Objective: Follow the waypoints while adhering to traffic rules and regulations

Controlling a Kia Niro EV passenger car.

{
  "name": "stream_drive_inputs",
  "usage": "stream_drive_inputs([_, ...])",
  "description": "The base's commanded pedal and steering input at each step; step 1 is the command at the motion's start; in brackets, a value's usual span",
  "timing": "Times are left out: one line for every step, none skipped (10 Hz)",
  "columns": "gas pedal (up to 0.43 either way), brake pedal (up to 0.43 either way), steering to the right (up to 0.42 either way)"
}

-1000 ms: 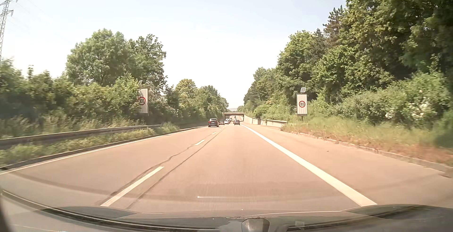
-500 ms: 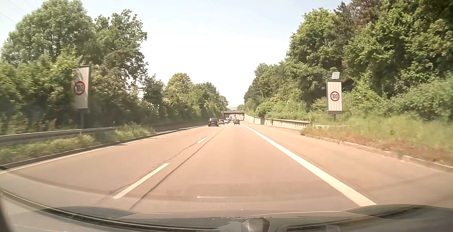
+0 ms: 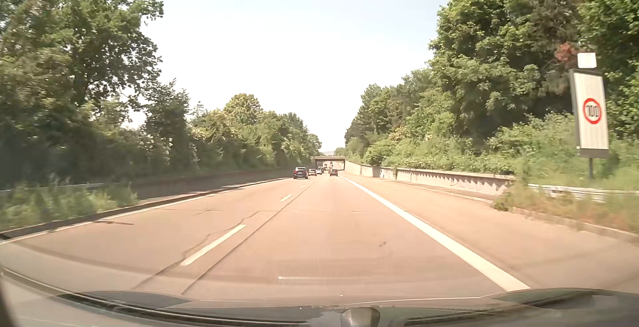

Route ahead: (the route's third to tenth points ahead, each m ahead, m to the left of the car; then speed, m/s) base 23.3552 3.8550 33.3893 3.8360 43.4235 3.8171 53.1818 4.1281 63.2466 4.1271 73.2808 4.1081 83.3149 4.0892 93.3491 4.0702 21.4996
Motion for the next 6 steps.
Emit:
stream_drive_inputs([0.22,0.0,-0.001])
stream_drive_inputs([0.228,0.0,-0.001])
stream_drive_inputs([0.228,0.0,-0.001])
stream_drive_inputs([0.228,0.0,-0.001])
stream_drive_inputs([0.228,0.0,-0.001])
stream_drive_inputs([0.24,0.0,-0.001])
